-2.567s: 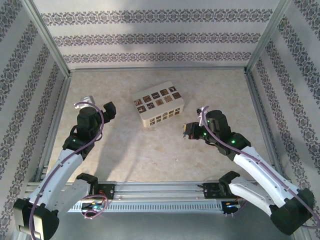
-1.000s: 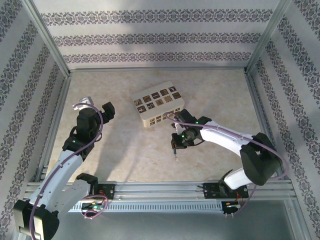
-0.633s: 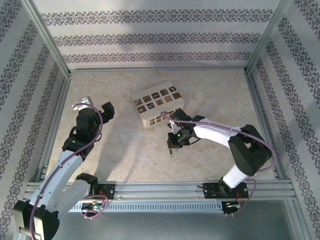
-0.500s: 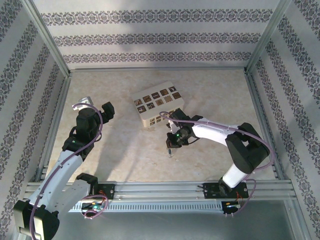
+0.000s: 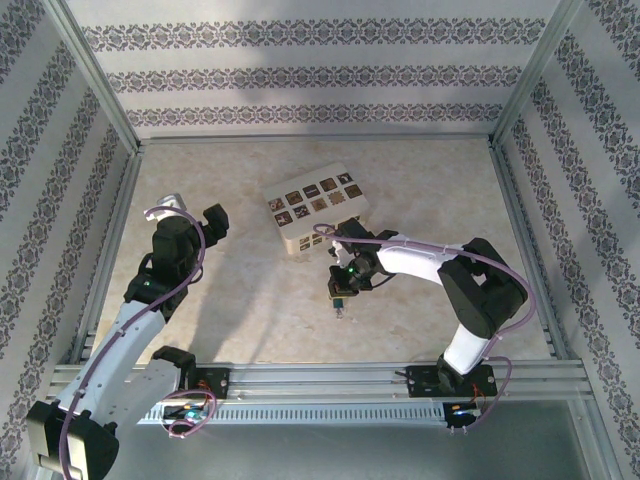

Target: Unlock a padlock with a key

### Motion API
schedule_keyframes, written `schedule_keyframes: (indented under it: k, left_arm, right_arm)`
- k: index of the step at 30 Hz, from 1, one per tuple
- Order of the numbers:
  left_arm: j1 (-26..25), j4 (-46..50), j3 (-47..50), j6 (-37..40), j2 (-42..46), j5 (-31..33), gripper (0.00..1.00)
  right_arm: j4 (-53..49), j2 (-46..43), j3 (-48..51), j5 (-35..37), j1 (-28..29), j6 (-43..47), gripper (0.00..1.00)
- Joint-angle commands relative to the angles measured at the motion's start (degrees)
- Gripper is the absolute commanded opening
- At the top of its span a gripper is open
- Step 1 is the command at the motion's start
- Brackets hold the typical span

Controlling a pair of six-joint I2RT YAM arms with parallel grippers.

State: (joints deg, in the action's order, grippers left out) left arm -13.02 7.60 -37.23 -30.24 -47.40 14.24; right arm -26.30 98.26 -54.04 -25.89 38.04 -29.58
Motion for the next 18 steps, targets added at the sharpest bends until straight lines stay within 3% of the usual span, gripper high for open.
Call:
schedule_keyframes:
  k: [1,18]
  left_arm:
    - [0.71,1.73,-0.03,0.16,1.12,1.47,0.99]
    - [0.92,1.90,-1.05,3.15,1.64,3.07,0.99]
  right_arm:
    - [-0.67,0.10,-1.24,0.78,0.47,0.74,0.05]
    - [-9.27,-10.22,-3.02,6.56,-1.29,2.37,0.32]
